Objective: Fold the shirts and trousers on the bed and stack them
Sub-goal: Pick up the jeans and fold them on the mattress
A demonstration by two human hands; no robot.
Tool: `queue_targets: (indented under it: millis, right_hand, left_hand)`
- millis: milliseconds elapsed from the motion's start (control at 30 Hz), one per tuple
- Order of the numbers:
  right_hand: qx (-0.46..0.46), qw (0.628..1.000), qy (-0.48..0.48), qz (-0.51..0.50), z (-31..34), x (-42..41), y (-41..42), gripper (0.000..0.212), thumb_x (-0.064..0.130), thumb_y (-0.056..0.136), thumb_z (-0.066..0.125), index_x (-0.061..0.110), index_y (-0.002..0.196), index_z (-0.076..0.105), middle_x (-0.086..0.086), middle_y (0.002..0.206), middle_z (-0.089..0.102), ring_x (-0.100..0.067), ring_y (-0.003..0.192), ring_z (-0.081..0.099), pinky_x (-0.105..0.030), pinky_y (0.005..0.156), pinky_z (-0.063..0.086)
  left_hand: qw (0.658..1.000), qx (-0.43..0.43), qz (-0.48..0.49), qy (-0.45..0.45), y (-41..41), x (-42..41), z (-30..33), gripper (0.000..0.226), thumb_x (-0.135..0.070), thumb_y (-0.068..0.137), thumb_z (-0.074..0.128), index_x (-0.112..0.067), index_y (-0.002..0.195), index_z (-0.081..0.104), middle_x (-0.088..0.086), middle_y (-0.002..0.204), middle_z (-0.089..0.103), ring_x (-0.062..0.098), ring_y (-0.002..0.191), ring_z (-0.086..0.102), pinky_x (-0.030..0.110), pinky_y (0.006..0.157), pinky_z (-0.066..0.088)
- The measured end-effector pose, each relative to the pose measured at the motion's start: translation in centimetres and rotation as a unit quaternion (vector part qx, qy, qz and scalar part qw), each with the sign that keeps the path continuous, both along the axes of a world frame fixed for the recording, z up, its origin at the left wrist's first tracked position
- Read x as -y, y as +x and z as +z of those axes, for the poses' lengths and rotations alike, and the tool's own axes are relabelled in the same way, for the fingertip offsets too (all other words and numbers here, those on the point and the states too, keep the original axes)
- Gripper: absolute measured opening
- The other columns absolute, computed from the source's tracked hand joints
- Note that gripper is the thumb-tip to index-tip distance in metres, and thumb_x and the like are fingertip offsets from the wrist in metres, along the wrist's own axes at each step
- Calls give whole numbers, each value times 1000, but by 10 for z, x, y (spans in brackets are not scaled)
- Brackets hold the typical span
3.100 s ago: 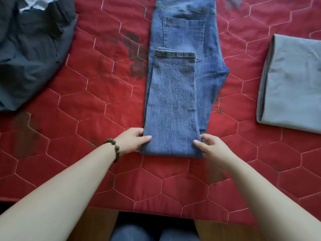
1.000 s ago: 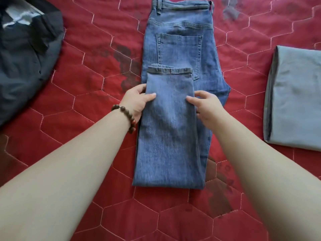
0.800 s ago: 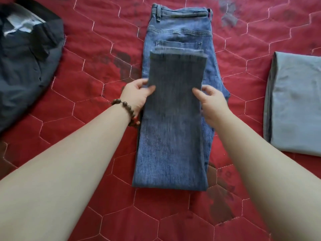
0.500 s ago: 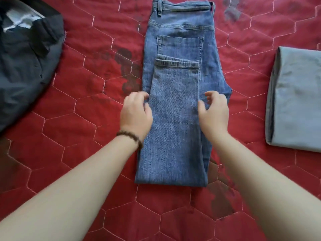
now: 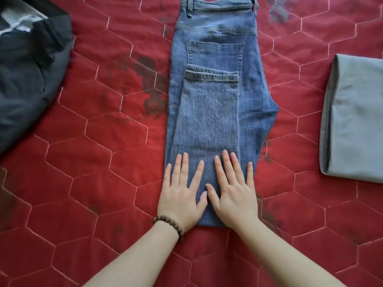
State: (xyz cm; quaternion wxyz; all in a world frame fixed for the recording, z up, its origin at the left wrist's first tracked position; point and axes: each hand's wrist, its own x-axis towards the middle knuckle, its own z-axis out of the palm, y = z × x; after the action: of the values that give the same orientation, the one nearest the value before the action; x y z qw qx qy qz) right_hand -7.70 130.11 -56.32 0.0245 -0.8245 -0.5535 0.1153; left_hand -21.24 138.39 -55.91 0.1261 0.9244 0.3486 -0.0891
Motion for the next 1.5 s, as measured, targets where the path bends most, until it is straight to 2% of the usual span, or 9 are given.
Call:
queue_targets:
  millis: [133,267,567,700,800,1100,1300,1400,1500]
  right_hand:
    - [-12,998,43,-34,14,-14,6,53,34,90,39,17,138,51,-5,146,47,-27,136,42,-55,116,20]
    - [1,989,147,-32,27,-61,39,29,11,80,43,7,97,66,-10,105,64,-33,97,56,-51,109,34]
    - [15,1000,7,7,-3,-131,72,61,40,97,24,22,154,9,-4,162,0,-18,149,-4,-52,118,-7]
    - [37,999,18,14,7,-142,85,56,38,93,38,22,147,37,-11,151,37,-29,139,33,-57,118,9]
    - [86,991,104,-6,20,-180,112,27,17,83,51,8,106,62,-13,109,60,-36,102,55,-58,112,26]
    - [31,964,-18,265,5,-222,132,54,54,99,14,40,151,17,9,161,13,-17,149,8,-51,119,-3]
    - [97,991,42,-81,6,-229,171,55,39,102,23,19,153,19,-5,162,9,-23,149,3,-64,113,-5]
    - [36,983,141,110,4,-198,117,53,29,99,40,12,149,34,-8,157,26,-25,147,20,-59,117,5]
    - [52,982,46,176,-2,-158,127,53,40,100,36,25,150,31,1,157,27,-19,146,22,-60,116,11]
  left_hand:
    - [999,-17,40,14,11,-6,13,69,-50,84,43,-18,144,43,25,148,36,36,138,34,51,110,28]
    - [993,47,70,84,45,-48,25,26,-30,77,47,-16,93,62,11,105,59,33,101,52,46,90,36]
    - [998,33,21,44,97,-126,-6,60,-34,97,22,-11,152,17,10,161,7,23,149,5,40,121,3]
    - [997,39,48,43,96,-124,-8,72,-42,91,27,-5,152,15,14,160,9,28,148,7,43,120,10]
    - [998,21,48,46,98,-126,-7,78,-46,89,30,-3,151,15,18,159,10,32,148,7,45,120,9]
    - [996,29,56,57,99,-127,-11,77,-46,84,38,-1,146,31,21,155,23,34,146,15,46,119,13]
    - [997,21,55,53,98,-127,-11,81,-47,85,38,-4,151,21,17,159,13,32,147,10,47,119,12]
    - [997,18,52,54,98,-127,-10,80,-46,84,37,-1,149,26,19,157,17,34,147,13,47,118,13]
    - [997,21,50,52,98,-127,-10,81,-47,83,37,-2,149,25,19,157,17,34,147,13,47,118,14]
